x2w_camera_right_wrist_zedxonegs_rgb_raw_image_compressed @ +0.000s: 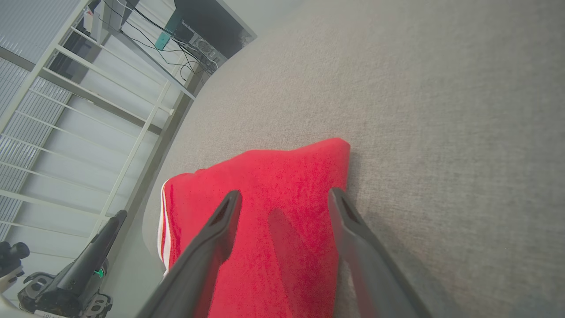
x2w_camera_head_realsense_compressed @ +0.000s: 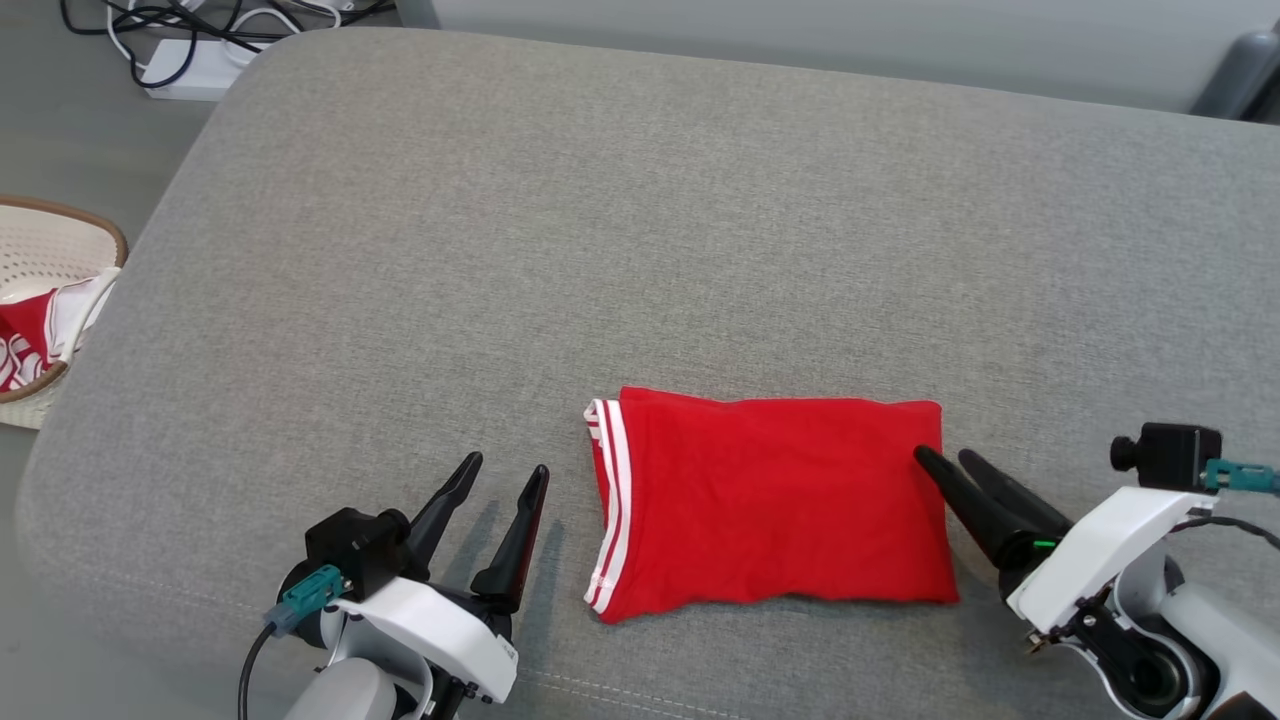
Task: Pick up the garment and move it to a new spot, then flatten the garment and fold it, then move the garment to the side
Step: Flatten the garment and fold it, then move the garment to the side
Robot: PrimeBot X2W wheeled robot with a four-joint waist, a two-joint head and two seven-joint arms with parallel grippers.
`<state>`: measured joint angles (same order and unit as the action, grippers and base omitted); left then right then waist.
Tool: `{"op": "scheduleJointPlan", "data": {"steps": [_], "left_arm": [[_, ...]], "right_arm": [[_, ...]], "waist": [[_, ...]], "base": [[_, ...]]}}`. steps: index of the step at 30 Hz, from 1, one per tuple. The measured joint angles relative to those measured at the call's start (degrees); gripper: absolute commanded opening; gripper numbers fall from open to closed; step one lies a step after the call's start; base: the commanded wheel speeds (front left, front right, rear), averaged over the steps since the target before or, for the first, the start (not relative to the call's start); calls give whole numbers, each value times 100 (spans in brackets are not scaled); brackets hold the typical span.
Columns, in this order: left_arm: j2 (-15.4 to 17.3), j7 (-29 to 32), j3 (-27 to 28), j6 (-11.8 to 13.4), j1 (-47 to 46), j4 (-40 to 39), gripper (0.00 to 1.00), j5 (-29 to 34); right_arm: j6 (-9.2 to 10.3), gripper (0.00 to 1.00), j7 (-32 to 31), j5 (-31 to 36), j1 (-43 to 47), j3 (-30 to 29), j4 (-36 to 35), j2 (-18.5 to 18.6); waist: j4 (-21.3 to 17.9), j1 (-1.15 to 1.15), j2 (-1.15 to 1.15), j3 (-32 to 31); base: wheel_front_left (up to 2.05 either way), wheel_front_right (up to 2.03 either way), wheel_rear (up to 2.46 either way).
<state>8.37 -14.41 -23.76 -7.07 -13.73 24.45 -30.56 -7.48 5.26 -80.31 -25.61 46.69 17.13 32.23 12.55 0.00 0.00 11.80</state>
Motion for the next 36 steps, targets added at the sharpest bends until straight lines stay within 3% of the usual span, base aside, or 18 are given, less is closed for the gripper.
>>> {"op": "scheduleJointPlan", "data": {"steps": [12,23,25,26,36], "left_arm": [[1,0,-15,0,-1,-55,100,80],[-52,0,-27,0,-1,-96,100,80],[-63,0,-41,0,-4,-111,100,80],[-63,0,-44,0,-10,-119,100,79],[-14,0,-35,0,-65,-125,100,79]], "right_arm": [[0,100,202,-44,32,152,721,-240],[0,100,47,-31,-159,407,853,-312],[5,42,-63,-33,-258,465,821,-376],[8,0,-131,-34,-352,576,806,-448],[4,0,114,-53,-427,666,967,-421]], "waist": [[253,0,0,19],[332,0,0,111],[351,0,0,136],[366,0,0,150],[230,0,0,44]], "base": [[0,0,0],[0,0,0],[0,0,0],[0,0,0],[0,0,0]]}}
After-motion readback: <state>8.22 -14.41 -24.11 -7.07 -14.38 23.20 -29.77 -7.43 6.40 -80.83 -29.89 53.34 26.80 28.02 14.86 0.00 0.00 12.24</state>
